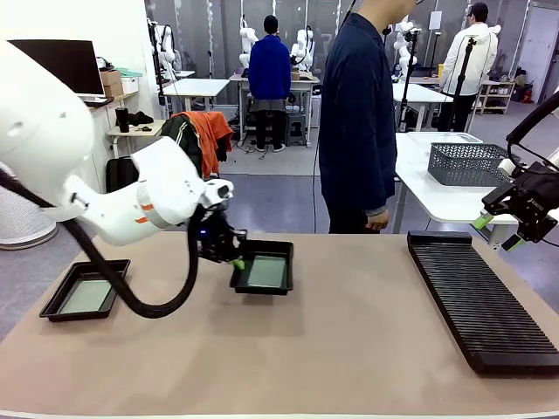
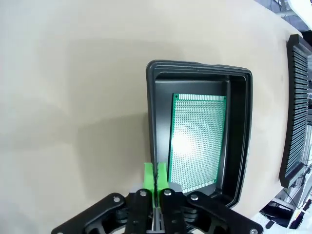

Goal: Inspect and transfer BCBs to ESD trays.
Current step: Pick up the ESD tray and place it on the left side of the table.

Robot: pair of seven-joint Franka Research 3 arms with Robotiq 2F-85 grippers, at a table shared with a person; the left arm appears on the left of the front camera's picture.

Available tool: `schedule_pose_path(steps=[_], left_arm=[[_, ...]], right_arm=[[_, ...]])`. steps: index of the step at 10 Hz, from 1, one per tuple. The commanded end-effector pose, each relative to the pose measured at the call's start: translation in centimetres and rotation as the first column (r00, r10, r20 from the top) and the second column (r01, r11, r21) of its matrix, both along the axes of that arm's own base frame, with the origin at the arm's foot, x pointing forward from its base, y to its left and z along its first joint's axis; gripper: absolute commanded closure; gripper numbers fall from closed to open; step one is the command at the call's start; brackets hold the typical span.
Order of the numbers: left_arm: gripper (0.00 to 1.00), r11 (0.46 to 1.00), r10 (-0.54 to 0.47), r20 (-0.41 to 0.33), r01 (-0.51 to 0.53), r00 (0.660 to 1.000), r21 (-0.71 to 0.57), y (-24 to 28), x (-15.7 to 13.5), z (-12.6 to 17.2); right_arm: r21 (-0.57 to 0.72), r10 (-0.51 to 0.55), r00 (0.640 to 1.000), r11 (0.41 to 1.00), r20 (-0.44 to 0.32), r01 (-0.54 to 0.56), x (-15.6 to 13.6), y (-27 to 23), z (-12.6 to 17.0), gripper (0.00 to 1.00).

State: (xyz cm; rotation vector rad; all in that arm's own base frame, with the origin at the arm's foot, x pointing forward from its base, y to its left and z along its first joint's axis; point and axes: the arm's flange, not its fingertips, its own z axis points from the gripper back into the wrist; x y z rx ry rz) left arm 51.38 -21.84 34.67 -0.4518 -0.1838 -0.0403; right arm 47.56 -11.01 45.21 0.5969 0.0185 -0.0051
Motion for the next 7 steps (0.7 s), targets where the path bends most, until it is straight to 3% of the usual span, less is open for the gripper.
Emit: schedule_pose_path(steps=[1,7], left_arm=[[0.97,1.000,-0.008,0.005,0.008,1.000,-0.028,5.3,-1.8,0.5],[0.97,0.999,0.026,-0.007,-0.026,1.000,-0.018,16.0,-2.8,-0.4]], right_arm=[[-0.019,-0.029,1.000,0.999,0.002,0.029,-0.2,0.3,0.0,0.00],[-0.019,-0.029,1.000,0.999,0.002,0.029,-0.2,0.3,0.0,0.00]])
